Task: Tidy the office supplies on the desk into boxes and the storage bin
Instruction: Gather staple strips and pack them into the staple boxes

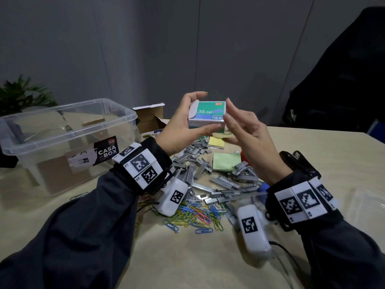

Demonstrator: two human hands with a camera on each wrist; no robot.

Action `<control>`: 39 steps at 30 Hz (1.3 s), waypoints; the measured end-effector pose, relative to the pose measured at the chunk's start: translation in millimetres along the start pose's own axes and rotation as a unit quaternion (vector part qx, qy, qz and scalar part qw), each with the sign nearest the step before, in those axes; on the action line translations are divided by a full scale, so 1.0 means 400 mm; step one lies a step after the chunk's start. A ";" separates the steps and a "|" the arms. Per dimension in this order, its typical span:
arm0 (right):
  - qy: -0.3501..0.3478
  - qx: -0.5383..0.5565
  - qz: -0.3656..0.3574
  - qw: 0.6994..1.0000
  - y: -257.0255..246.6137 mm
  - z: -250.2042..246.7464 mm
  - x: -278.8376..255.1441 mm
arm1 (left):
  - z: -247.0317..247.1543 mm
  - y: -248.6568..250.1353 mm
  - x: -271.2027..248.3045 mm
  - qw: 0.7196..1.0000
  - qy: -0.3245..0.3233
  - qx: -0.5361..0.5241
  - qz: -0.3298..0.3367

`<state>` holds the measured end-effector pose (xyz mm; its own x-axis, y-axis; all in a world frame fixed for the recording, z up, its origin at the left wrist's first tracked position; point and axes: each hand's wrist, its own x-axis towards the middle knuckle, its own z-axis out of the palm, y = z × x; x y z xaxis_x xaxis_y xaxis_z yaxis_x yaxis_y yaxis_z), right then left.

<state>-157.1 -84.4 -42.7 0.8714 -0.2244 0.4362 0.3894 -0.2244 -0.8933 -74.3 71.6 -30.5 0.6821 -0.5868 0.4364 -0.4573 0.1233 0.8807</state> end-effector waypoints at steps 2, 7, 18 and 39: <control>-0.029 0.015 0.028 0.999 0.006 0.008 -0.003 | 0.000 0.005 -0.001 1.000 -0.016 -0.009 -0.007; -0.022 0.006 0.029 0.999 -0.004 -0.019 -0.002 | -0.027 0.028 -0.006 0.994 -0.064 -0.079 -0.036; -0.046 -0.199 0.064 0.977 0.005 -0.038 0.002 | 0.004 0.010 0.005 0.990 0.082 -0.039 -0.110; -0.090 -0.055 0.103 0.989 -0.014 -0.028 0.005 | 0.010 0.072 -0.012 0.984 0.143 0.090 0.049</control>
<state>-160.8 -94.2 -35.7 0.9715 -0.1065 0.2120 0.1727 -0.2948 -0.9398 -93.0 74.6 -7.8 0.7511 -0.3260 0.5740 -0.6047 0.0090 0.7964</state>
